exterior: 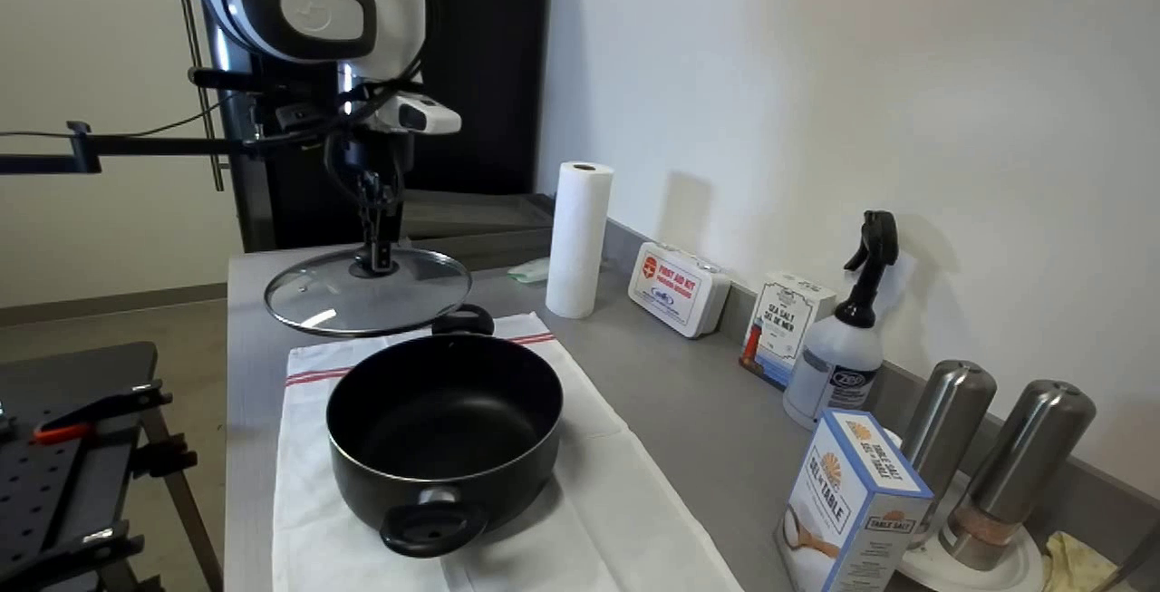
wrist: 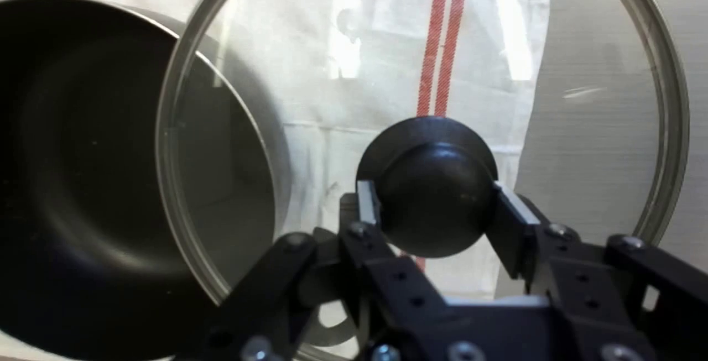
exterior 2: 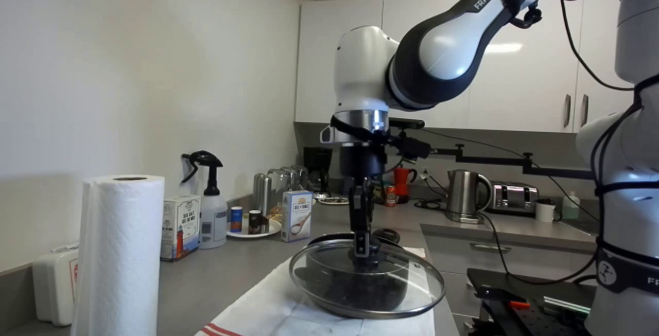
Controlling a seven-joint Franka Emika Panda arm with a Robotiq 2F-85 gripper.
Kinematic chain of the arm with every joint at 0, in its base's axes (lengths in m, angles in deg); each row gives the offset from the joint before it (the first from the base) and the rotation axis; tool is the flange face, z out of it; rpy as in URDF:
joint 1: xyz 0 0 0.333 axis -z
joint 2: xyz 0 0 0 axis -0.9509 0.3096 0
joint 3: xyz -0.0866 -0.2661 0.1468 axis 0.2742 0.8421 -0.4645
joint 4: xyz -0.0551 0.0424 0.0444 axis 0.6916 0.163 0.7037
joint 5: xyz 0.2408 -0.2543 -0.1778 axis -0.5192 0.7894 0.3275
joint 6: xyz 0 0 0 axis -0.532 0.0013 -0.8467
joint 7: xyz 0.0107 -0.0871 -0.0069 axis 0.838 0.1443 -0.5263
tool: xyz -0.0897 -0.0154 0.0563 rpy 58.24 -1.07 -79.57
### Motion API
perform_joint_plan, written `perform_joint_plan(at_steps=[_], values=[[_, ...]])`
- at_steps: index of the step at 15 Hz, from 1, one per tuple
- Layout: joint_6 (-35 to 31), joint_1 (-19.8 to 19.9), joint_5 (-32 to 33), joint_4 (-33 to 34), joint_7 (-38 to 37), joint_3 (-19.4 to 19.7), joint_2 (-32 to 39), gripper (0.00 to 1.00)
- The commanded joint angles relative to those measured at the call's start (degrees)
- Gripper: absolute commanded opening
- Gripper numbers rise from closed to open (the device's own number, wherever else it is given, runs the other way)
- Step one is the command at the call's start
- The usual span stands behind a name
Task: Put the glass lid on the pot
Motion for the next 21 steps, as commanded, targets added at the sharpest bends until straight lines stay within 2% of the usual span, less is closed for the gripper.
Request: perform_joint_plan(at_steps=[1, 12, 21], values=[[2.19, 2.56, 0.9, 1.25, -1.37, 2.3, -1.72, 0.25], [1.7, 8.6, 2.35, 5.75, -3.93, 8.37, 2.08, 0.25], [0.38, 10.72, 0.6, 7.75, -5.01, 11.47, 6.07, 0.25]])
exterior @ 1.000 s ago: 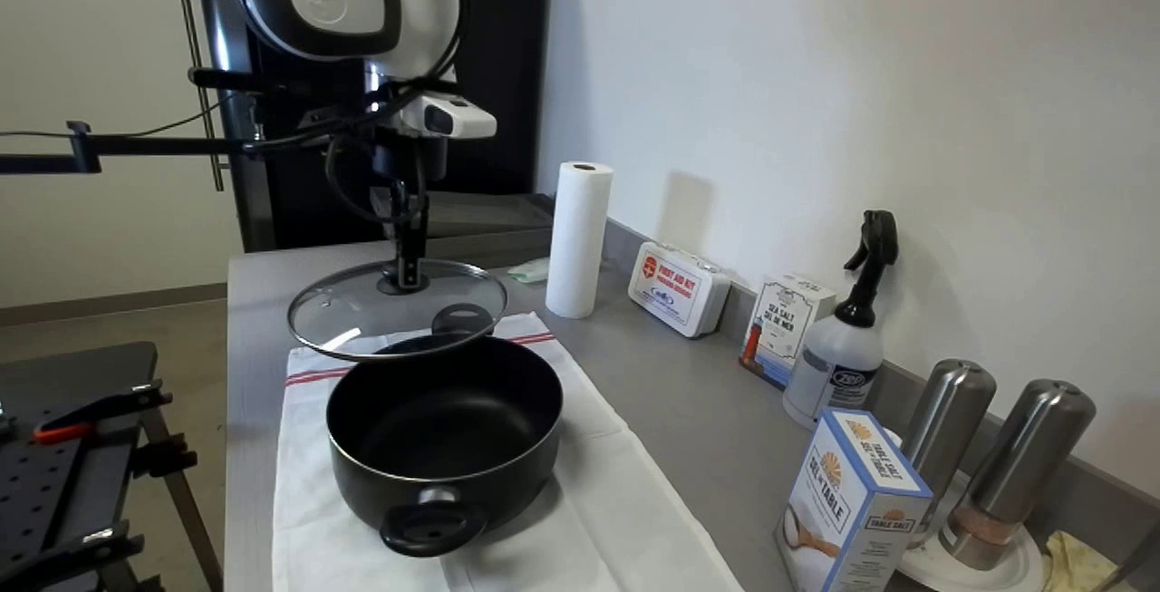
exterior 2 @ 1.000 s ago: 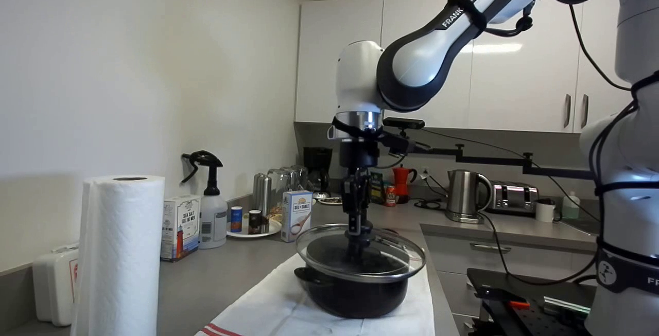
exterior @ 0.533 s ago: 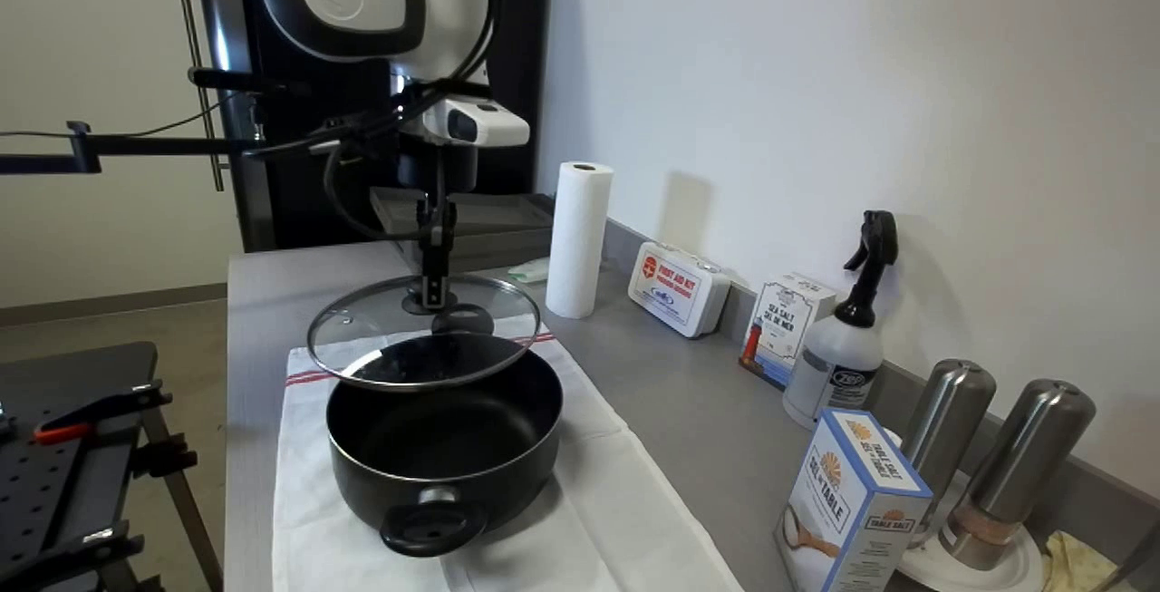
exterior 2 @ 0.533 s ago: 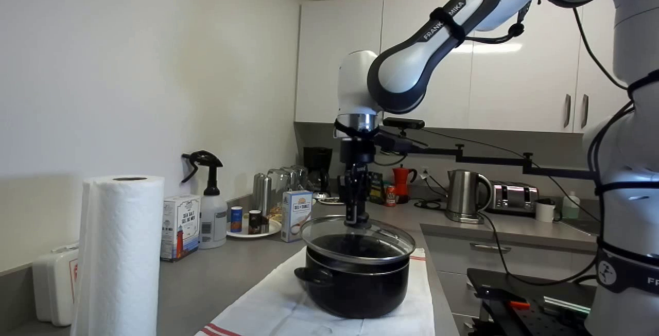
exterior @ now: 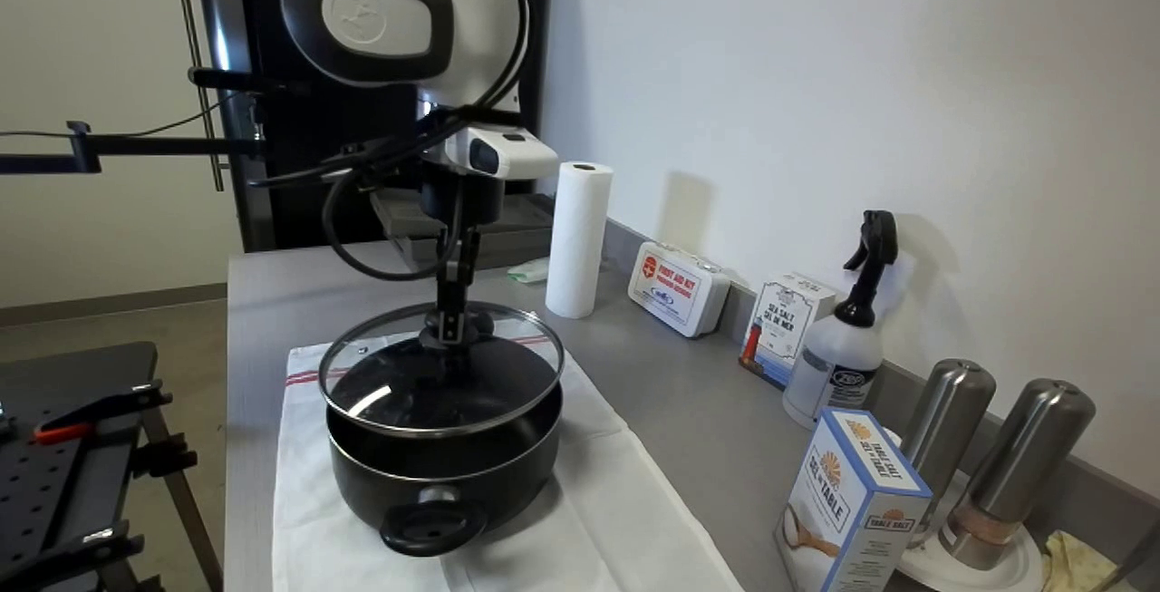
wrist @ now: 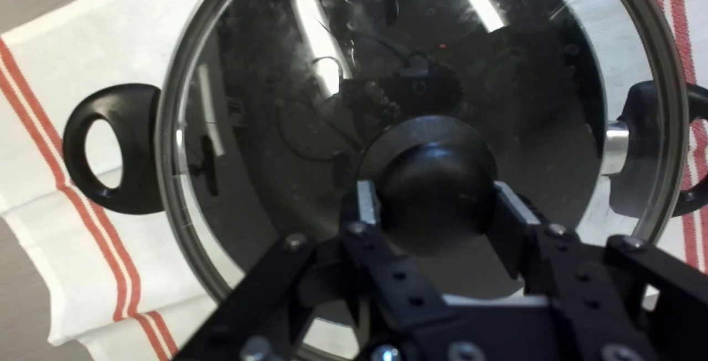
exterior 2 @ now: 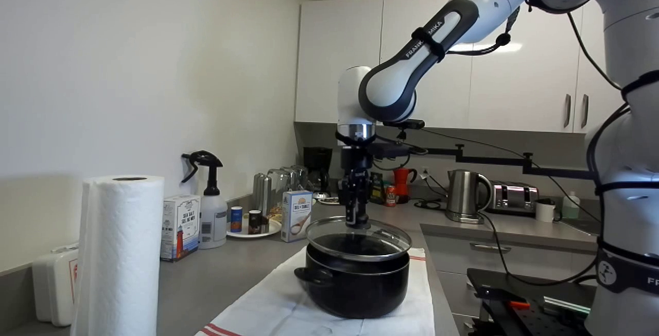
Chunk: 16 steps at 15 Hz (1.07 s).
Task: Put the glass lid on the pot
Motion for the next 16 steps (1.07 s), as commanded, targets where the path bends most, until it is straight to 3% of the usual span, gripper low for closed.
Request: perform_joint_plan(at_steps=[1, 16], values=[[0.15, 0.26, -0.87, 1.47, -1.3, 0.6, 0.91, 0.25], [-5.46, -0.14, -0.48, 1.52, -3.35, 1.57, 5.45, 0.25]])
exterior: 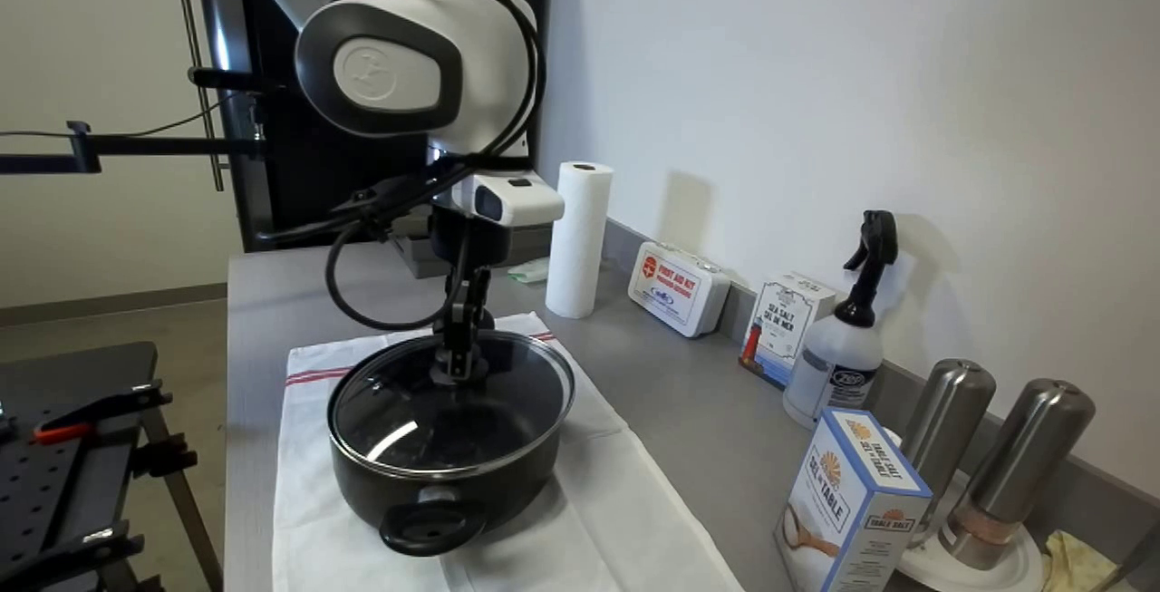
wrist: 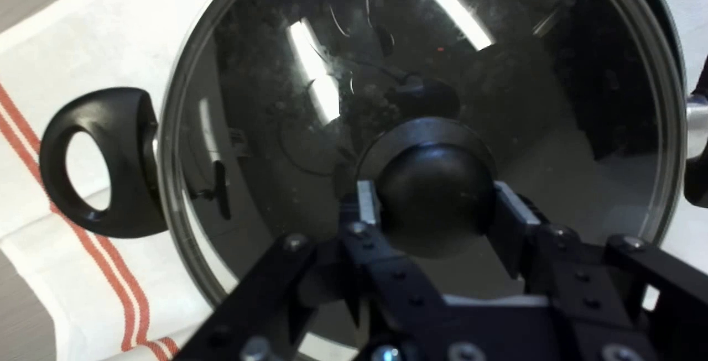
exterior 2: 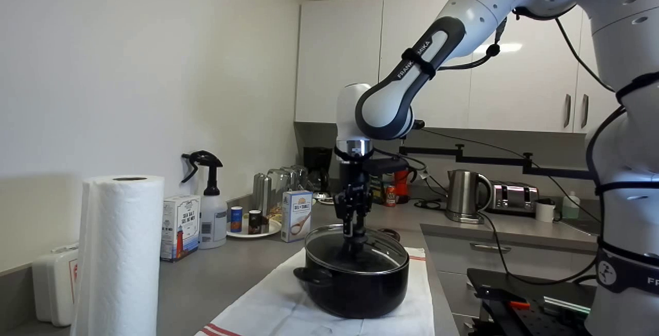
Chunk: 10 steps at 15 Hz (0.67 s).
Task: Put the glass lid on the pot
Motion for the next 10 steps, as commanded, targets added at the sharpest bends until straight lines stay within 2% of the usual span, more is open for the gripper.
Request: perform_joint_plan(at_steps=[1, 10], values=[[-0.32, -0.49, -0.29, 1.18, -0.92, 0.43, 0.41, 0.25], [0.75, -0.7, -1.22, 0.09, -0.31, -0.12, -0.97, 0.25]])
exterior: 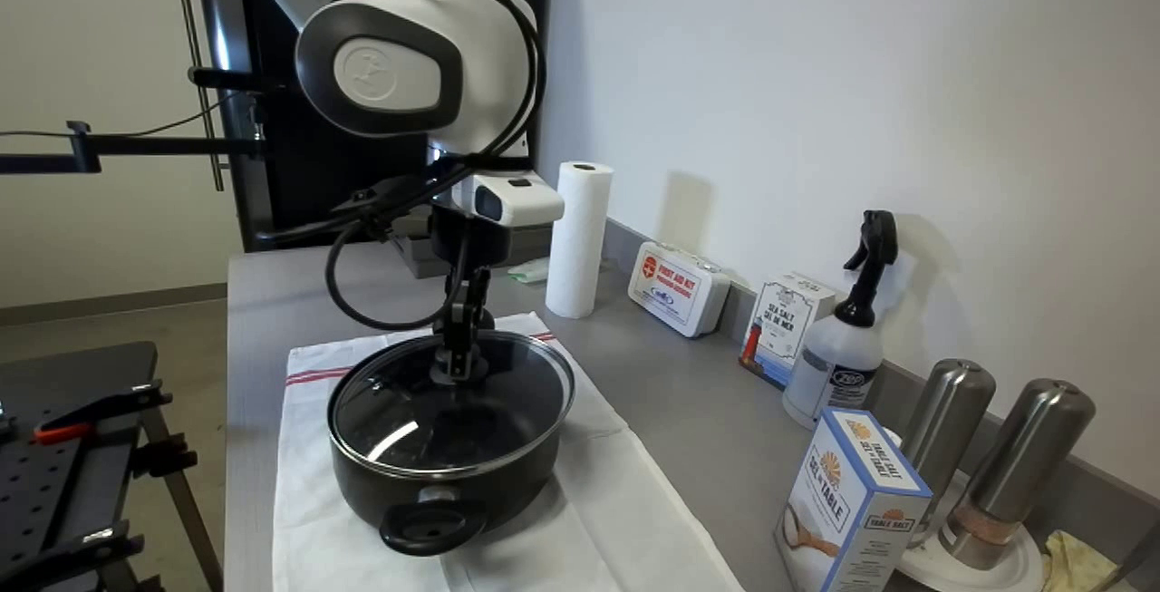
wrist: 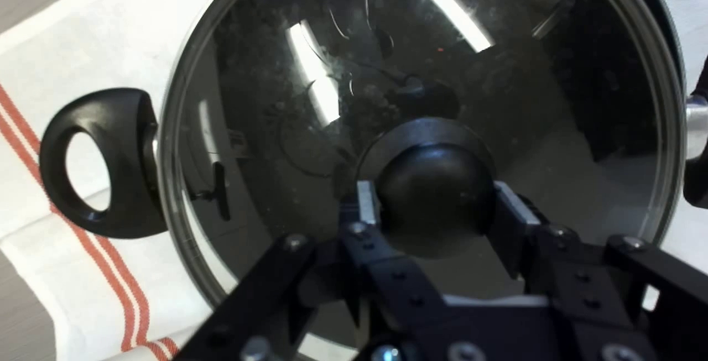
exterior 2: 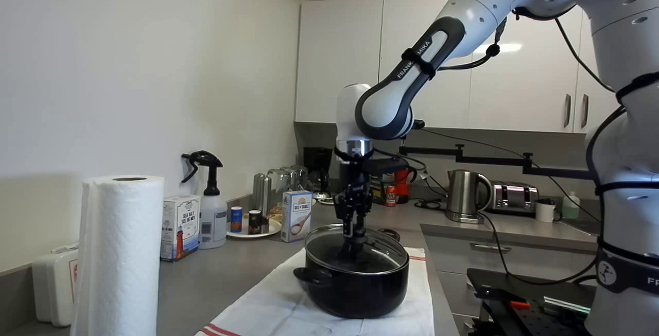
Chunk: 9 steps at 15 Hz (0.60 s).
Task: Put the glass lid on the pot
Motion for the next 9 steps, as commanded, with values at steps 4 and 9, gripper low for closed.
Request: perform_joint_plan(at_steps=[4, 9], values=[[1.41, -0.48, -2.81, -0.1, 0.7, -0.5, -1.62, 0.25], [2.17, -0.41, -4.05, -0.28, 1.03, -0.67, -2.14, 0.25]])
